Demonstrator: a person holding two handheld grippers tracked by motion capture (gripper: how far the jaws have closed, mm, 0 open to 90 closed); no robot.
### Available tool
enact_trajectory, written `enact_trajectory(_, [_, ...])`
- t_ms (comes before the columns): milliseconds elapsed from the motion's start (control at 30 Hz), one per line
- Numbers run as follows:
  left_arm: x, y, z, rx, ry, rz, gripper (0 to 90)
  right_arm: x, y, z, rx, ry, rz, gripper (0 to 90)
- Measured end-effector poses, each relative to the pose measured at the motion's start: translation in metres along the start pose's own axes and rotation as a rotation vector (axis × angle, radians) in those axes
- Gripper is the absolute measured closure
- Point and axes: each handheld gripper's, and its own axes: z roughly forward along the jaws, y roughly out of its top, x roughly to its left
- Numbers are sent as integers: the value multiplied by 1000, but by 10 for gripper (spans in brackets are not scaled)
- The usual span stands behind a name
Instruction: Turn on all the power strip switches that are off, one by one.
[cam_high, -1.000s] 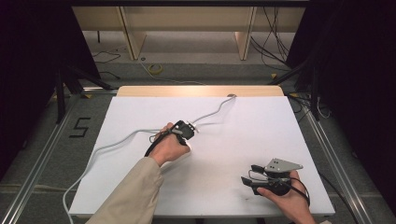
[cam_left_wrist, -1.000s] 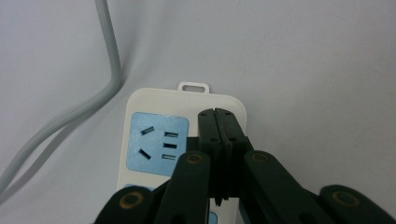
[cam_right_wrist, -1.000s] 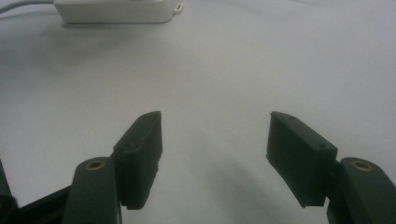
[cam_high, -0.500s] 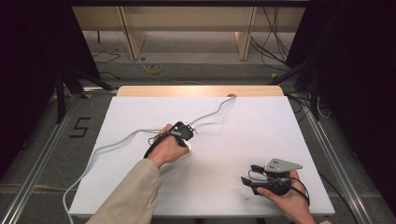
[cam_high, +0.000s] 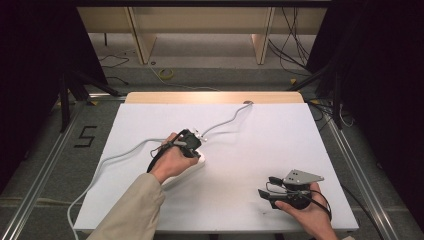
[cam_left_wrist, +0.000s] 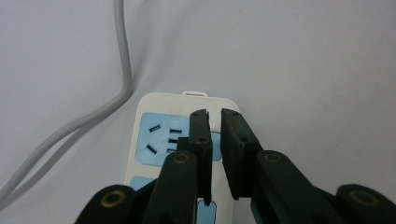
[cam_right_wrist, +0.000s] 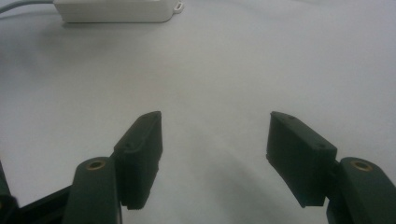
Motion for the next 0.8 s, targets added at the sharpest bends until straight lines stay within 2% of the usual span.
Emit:
enact_trajectory(167, [-1,-19,-15,-97,-21,-18,683,0,0,1,3,2,0,365])
enact_trajectory(300, [2,-40,-25,-204,0,-31,532,0,0,1,3,2,-2,364])
enact_trajectory(433, [1,-61,-32,-276,20,-41,382,-1,0,2,3,3,-3,359])
enact_trajectory(633, [-2,-87,-39,-326,-8,-88,314,0,0,2,3,4,-4,355])
enact_trajectory(800, [-4,-106,-41,-344,18,-98,279,0,0,2,2,6,-7,349])
